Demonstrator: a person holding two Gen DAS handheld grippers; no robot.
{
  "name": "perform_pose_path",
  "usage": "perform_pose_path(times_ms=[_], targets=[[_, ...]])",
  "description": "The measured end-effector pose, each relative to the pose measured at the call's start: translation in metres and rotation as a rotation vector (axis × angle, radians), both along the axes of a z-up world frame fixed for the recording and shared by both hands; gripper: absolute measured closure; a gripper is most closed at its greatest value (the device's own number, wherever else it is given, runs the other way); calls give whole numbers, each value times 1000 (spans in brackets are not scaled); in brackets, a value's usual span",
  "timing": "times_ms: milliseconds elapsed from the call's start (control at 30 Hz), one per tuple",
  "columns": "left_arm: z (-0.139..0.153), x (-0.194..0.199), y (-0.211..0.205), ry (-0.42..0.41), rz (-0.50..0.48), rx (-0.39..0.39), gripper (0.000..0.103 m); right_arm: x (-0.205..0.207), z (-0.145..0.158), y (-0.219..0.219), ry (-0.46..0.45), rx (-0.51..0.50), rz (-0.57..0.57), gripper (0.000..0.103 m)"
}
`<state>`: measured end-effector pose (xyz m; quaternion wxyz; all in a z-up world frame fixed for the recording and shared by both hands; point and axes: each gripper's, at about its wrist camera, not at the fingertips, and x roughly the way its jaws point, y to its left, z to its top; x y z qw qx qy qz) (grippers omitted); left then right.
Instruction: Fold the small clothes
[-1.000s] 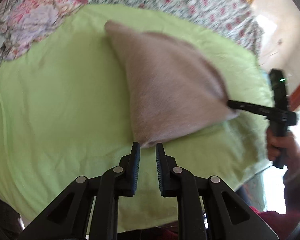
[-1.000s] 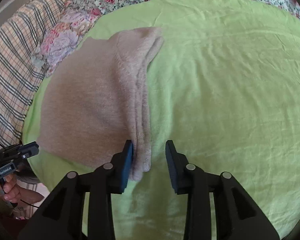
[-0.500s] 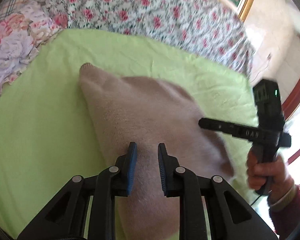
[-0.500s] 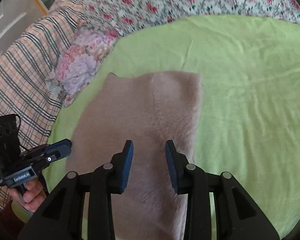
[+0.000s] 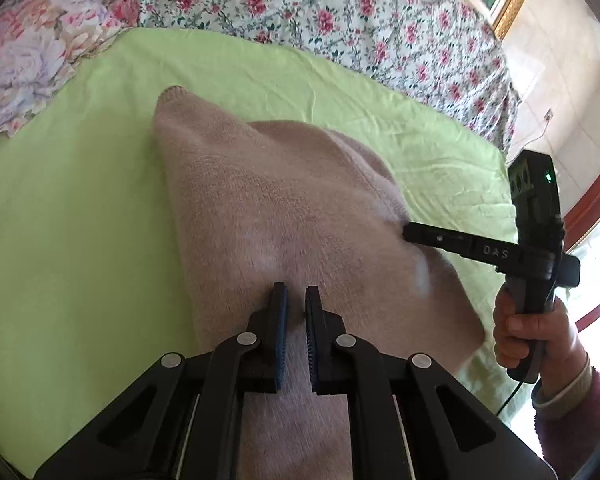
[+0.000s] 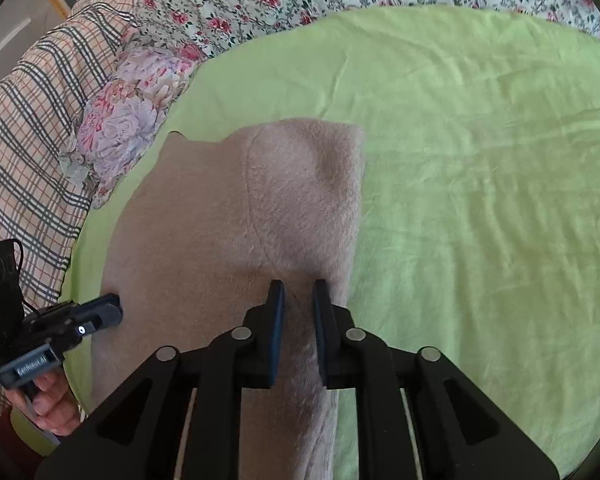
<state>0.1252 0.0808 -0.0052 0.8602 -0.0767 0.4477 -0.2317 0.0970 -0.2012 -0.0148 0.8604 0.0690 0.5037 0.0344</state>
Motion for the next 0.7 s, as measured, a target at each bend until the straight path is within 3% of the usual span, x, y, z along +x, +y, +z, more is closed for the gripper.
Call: perform_pose_path(times_ms=[200,300,467,600,633,700], targets=[[14,-52,3,-39,-81,28,92,-49,15,5,-24,25,32,86],[4,-75,3,-24,-107,79,92,-71,8,8,2,14,47,86],[-29,-90,8,39,-81,105,90,-88,-18,9,49,-101,49,86],[-29,-93,9,37,-61,95,86,-79,1,-3,13,54,6,86],[-29,-93,8,35,-64,99,85,-75,6,-6,-4,61,-5,82],[-31,-94,7,35,-61,108,85,-61,15,-11,-31,37,-59,53]])
